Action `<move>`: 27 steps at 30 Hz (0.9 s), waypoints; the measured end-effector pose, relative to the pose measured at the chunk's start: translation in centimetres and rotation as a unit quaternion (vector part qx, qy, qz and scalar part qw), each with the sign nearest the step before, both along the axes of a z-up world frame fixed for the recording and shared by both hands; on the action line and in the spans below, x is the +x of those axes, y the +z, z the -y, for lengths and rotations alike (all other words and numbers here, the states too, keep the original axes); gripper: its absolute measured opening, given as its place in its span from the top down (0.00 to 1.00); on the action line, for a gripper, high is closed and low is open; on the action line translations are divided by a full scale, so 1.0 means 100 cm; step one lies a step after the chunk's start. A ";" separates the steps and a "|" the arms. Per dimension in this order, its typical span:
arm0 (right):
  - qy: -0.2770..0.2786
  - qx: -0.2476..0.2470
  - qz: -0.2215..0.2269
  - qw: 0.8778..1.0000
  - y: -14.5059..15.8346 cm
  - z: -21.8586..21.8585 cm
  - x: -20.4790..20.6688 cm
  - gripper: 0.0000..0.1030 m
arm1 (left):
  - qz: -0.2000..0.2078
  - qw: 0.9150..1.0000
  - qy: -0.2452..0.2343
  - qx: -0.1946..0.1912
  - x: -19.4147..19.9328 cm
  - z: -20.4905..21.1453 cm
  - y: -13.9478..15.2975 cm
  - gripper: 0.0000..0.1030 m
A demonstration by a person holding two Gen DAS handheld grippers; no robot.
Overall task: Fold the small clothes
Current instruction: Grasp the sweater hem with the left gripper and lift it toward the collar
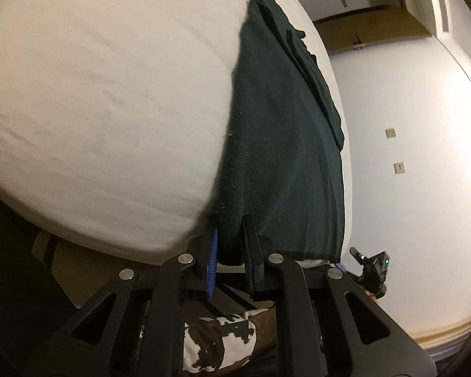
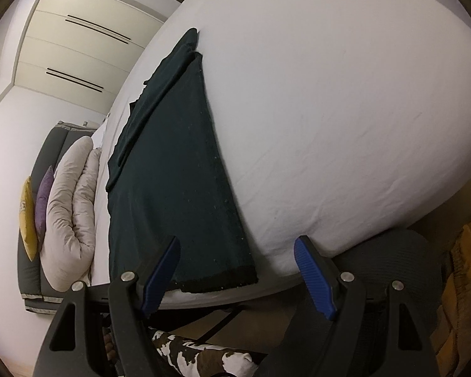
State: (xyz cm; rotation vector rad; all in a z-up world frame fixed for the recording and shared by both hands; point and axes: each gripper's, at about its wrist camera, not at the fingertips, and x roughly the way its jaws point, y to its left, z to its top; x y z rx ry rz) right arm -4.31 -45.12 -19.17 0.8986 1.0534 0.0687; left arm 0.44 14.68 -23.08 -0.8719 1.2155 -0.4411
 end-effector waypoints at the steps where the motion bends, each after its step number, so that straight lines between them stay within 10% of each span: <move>1: 0.000 0.001 0.000 1.000 0.000 0.000 0.000 0.24 | -0.006 1.000 0.005 -0.011 0.000 -0.003 -0.003 0.87; 27: 0.023 0.017 0.003 1.000 0.000 -0.008 0.003 0.24 | -0.033 0.996 0.024 -0.079 -0.003 -0.008 -0.018 0.86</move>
